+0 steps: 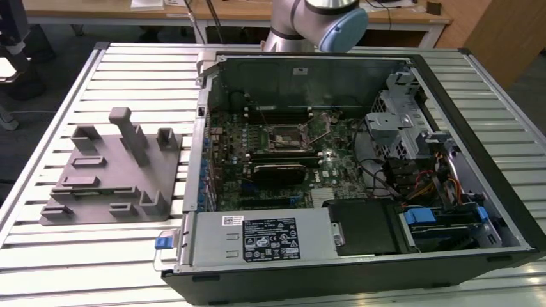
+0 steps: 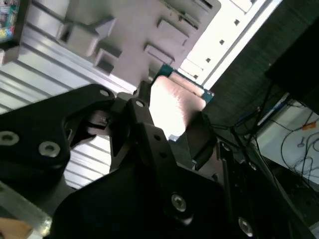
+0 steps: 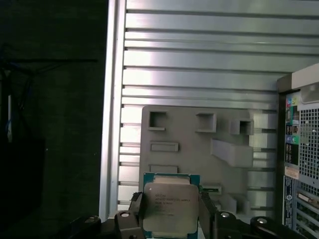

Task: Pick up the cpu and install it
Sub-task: 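Reach for the cpu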

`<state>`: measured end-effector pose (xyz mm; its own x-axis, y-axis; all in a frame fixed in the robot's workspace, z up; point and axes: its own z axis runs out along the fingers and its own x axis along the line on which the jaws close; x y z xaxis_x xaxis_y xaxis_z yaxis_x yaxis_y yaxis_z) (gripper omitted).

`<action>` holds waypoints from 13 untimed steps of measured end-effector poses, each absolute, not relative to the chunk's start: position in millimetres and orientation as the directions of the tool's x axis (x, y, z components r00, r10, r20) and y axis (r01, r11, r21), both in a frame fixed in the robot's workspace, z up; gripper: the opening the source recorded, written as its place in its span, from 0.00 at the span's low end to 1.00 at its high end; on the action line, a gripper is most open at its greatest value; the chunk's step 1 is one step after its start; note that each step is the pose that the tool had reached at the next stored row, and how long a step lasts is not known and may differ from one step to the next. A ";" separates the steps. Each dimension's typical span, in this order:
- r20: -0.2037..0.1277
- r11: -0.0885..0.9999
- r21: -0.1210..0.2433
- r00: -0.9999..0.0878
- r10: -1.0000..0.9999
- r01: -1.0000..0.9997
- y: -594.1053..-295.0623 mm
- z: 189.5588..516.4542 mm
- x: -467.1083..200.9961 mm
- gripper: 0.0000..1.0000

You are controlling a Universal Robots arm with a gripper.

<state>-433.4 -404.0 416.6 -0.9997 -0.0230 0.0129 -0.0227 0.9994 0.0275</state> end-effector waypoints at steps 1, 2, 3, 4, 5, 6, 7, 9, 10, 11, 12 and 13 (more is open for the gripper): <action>0.013 0.999 0.028 -1.000 -0.023 -0.023 -404.0 416.6 -429.0 0.53; 0.013 0.999 0.028 -1.000 -0.023 -0.023 -403.9 416.5 -424.5 0.53; 0.013 0.999 0.028 -1.000 -0.023 -0.023 -403.9 416.5 -419.9 0.53; 0.013 0.999 0.028 -1.000 -0.023 -0.023 -404.0 416.5 -415.2 0.53; 0.013 0.999 0.028 -1.000 -0.023 -0.023 -404.0 416.4 -410.7 0.53; 0.013 0.999 0.028 -1.000 -0.023 -0.023 -403.9 416.3 -406.2 0.53; 0.013 0.999 0.028 -1.000 -0.023 -0.023 -403.9 416.3 -401.5 0.53; 0.013 0.999 0.028 -1.000 -0.023 -0.023 -403.9 416.1 -392.6 0.53; 0.013 0.999 0.028 -1.000 -0.023 -0.023 -403.9 416.1 -388.1 0.53; 0.013 0.999 0.028 -1.000 -0.023 -0.023 -403.9 416.1 -383.6 0.53; 0.013 0.999 0.028 -1.000 -0.023 -0.023 -403.9 416.0 -378.6 0.53; 0.013 0.999 0.028 -1.000 -0.023 -0.023 -403.9 416.0 -374.1 0.53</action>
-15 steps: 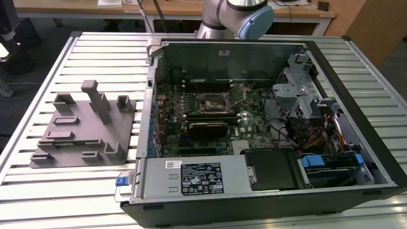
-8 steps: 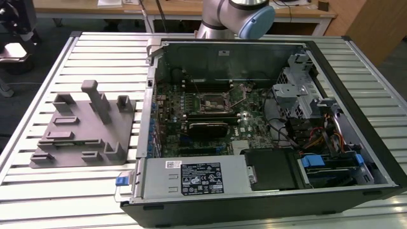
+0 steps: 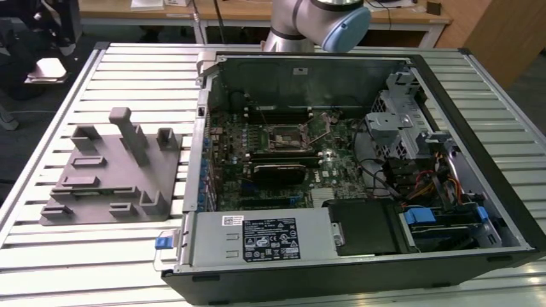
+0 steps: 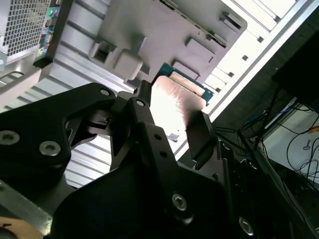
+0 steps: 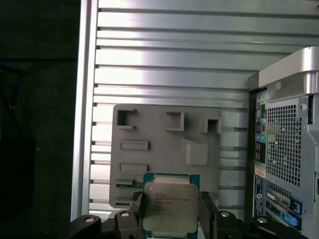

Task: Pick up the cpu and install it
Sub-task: 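Reach for the cpu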

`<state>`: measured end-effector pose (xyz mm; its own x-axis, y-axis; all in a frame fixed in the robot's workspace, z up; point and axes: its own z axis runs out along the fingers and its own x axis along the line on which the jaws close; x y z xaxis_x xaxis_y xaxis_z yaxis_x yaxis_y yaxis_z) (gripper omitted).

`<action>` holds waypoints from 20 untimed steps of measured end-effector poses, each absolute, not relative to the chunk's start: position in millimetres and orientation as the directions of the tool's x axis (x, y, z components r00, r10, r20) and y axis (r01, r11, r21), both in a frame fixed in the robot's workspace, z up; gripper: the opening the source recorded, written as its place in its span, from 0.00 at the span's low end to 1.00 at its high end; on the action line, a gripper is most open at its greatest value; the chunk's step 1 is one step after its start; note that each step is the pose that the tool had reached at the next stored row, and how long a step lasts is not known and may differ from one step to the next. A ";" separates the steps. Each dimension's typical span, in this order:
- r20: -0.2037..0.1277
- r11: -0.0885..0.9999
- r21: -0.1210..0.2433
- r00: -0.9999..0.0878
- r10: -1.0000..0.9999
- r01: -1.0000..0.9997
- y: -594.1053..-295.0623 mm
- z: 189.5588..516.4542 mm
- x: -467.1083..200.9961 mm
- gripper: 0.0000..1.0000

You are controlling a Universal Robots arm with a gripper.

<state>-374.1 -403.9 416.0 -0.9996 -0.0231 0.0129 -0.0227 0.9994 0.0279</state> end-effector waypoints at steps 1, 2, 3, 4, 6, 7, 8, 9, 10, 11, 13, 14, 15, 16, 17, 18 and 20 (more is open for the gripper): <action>0.013 0.999 0.028 -1.000 -0.023 -0.023 -403.9 415.9 -369.8 0.53; 0.013 0.999 0.028 -1.000 -0.023 -0.023 -403.9 416.0 -365.3 0.53; 0.013 0.999 0.028 -1.000 -0.023 -0.023 -403.9 415.9 -360.7 0.53; 0.013 0.999 0.028 -1.000 -0.023 -0.023 -403.9 415.8 -356.2 0.53; 0.013 0.999 0.028 -1.000 -0.023 -0.023 -404.0 415.7 -347.2 0.53; 0.013 0.999 0.028 -1.000 -0.023 -0.023 -403.9 415.7 -342.5 0.53; 0.013 0.999 0.028 -1.000 -0.023 -0.023 -403.9 415.6 -338.1 0.53; 0.013 0.999 0.028 -1.000 -0.023 -0.023 -403.9 415.6 -334.0 0.53; 0.013 0.999 0.028 -1.000 -0.023 -0.023 -403.9 415.6 -330.4 0.53; 0.013 0.999 0.028 -1.000 -0.023 -0.023 -403.9 415.6 -326.8 0.53; 0.013 0.999 0.028 -1.000 -0.023 -0.023 -403.9 415.5 -319.9 0.53; 0.013 0.999 0.028 -1.000 -0.023 -0.023 -403.9 415.4 -317.0 0.53; 0.013 0.999 0.028 -1.000 -0.023 -0.023 -403.9 415.4 -313.5 0.53; 0.013 0.999 0.028 -1.000 -0.023 -0.023 -403.9 415.4 -309.6 0.53; 0.013 0.999 0.028 -1.000 -0.023 -0.023 -403.9 415.3 -305.9 0.53; 0.013 0.999 0.028 -1.000 -0.023 -0.023 -403.9 415.3 -302.3 0.53; 0.013 0.999 0.028 -1.000 -0.023 -0.023 -403.9 415.1 -294.9 0.53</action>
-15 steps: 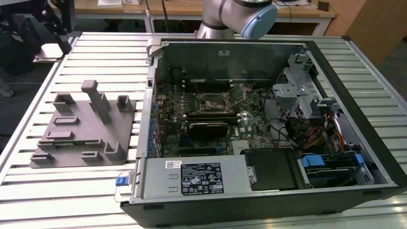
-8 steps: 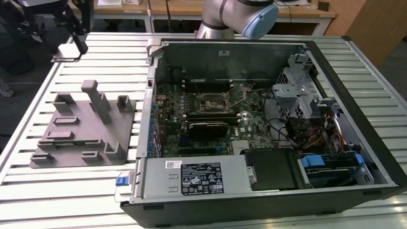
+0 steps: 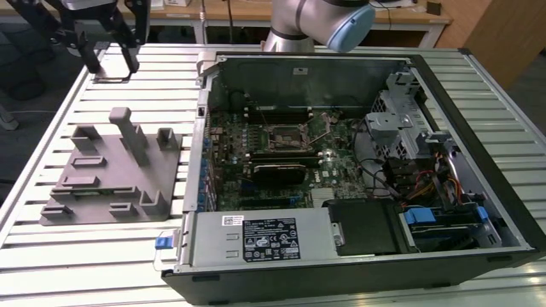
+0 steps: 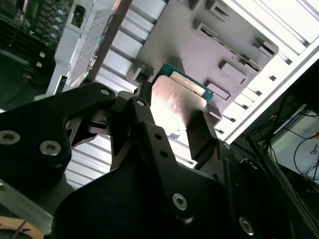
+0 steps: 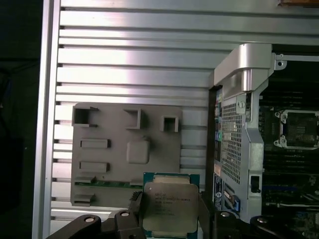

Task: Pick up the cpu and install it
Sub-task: 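Reach for the cpu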

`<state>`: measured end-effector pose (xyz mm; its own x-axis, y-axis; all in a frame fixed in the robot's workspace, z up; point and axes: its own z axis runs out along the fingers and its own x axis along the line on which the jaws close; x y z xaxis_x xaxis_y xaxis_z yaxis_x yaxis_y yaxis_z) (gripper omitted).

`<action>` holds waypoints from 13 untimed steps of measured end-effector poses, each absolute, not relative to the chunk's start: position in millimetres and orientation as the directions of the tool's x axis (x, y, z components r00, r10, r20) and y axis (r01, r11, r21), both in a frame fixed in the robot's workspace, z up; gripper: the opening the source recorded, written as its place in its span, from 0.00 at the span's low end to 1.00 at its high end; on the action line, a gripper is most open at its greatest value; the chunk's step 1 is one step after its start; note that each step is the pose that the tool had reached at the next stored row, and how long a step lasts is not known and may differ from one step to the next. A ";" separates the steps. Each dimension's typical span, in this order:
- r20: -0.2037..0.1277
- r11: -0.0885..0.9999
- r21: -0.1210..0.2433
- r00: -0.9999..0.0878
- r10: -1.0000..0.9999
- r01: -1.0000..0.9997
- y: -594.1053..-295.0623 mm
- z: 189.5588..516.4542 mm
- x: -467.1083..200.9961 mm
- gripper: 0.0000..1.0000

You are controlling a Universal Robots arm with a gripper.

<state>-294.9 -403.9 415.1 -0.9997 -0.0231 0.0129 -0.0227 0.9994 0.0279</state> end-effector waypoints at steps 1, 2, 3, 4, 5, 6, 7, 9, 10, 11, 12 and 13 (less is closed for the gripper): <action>0.013 0.999 0.028 -1.000 -0.023 -0.023 -403.9 415.1 -291.0 0.53; 0.013 0.999 0.028 -1.000 -0.023 -0.023 -403.9 415.0 -287.1 0.53; 0.013 0.999 0.028 -1.000 -0.023 -0.023 -403.9 414.9 -282.8 0.53; 0.013 0.999 0.028 -1.000 -0.023 -0.023 -403.9 414.9 -278.6 0.53; 0.013 0.999 0.028 -1.000 -0.023 -0.023 -403.9 414.8 -274.1 0.53; 0.013 0.999 0.028 -1.000 -0.023 -0.023 -403.9 414.7 -269.6 0.53; 0.013 0.999 0.028 -1.000 -0.023 -0.023 -403.9 414.7 -265.3 0.53; 0.013 0.999 0.028 -1.000 -0.023 -0.023 -403.9 414.6 -259.4 0.53; 0.013 0.999 0.028 -1.000 -0.023 -0.023 -403.9 414.5 -256.8 0.53; 0.013 0.999 0.028 -1.000 -0.023 -0.023 -403.9 414.5 -254.1 0.53; 0.013 0.999 0.028 -1.000 -0.023 -0.023 -403.9 414.4 -251.3 0.53; 0.013 0.999 0.028 -1.000 -0.023 -0.023 -403.9 414.3 -248.3 0.53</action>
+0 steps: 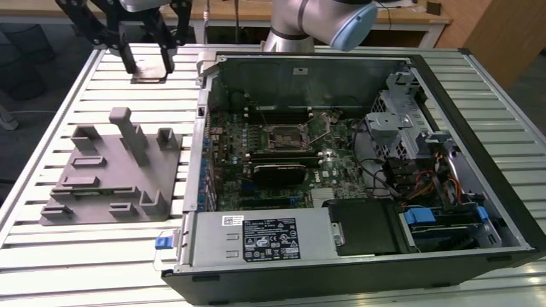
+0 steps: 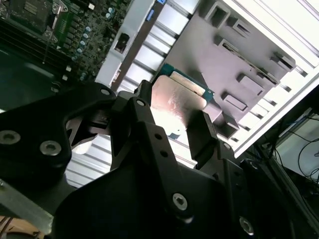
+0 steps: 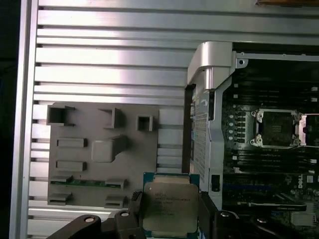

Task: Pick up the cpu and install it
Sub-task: 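Reach for the cpu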

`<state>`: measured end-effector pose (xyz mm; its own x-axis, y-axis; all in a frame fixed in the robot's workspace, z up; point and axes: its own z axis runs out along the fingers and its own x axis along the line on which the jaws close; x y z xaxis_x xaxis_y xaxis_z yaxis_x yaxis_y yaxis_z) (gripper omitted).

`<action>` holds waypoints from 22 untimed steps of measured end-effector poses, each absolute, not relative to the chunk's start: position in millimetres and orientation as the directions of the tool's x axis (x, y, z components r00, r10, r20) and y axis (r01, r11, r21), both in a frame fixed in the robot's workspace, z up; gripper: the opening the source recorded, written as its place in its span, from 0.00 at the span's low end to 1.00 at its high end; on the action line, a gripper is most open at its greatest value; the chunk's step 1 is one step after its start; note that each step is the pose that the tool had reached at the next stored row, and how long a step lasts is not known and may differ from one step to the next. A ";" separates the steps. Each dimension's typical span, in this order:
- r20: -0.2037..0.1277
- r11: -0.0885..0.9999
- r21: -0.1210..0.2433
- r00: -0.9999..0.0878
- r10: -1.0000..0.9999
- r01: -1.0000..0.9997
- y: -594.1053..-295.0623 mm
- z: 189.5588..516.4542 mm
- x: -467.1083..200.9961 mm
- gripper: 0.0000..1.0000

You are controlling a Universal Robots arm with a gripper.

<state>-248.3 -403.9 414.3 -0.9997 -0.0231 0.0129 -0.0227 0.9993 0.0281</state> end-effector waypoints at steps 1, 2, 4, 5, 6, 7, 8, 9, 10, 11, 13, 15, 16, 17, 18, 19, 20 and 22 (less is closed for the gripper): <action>0.013 0.999 0.028 -1.000 -0.023 -0.023 -403.9 414.3 -245.2 0.53; 0.013 0.999 0.028 -1.000 -0.023 -0.023 -403.9 414.2 -241.6 0.53; 0.013 0.999 0.028 -1.000 -0.023 -0.023 -403.9 414.0 -232.9 0.53; 0.013 0.999 0.028 -1.000 -0.023 -0.023 -403.9 413.8 -228.3 0.53; 0.013 0.999 0.028 -1.000 -0.023 -0.023 -403.7 413.6 -224.0 0.53; 0.012 0.999 0.028 -1.000 -0.023 -0.023 -403.5 413.4 -219.9 0.53; 0.012 0.999 0.029 -1.000 -0.023 -0.023 -403.2 413.2 -216.1 0.53; 0.012 0.999 0.029 -1.000 -0.023 -0.023 -402.8 413.1 -212.5 0.53; 0.012 0.999 0.031 -1.000 -0.023 -0.023 -402.4 412.9 -209.1 0.53; 0.011 0.999 0.033 -1.000 -0.023 -0.023 -402.0 412.7 -205.3 0.53; 0.011 0.999 0.037 -1.000 -0.023 -0.023 -401.1 412.3 -198.7 0.53; 0.010 0.999 0.043 -1.000 -0.023 -0.023 -400.2 411.9 -192.4 0.53; 0.010 0.999 0.046 -1.000 -0.023 -0.023 -399.8 411.8 -189.3 0.53; 0.009 0.999 0.048 -1.000 -0.023 -0.023 -399.3 411.6 -186.3 0.53; 0.009 0.998 0.051 -1.000 -0.023 -0.023 -398.8 411.3 -183.2 0.53; 0.009 0.998 0.052 -1.000 -0.023 -0.023 -398.1 410.9 -179.7 0.53; 0.009 0.998 0.053 -1.000 -0.023 -0.023 -397.3 410.3 -176.3 0.53; 0.009 0.998 0.054 -1.000 -0.023 -0.023 -395.3 409.1 -169.1 0.53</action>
<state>-169.1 -395.3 409.1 -0.9997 -0.0234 0.0088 -0.0229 0.9983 0.0537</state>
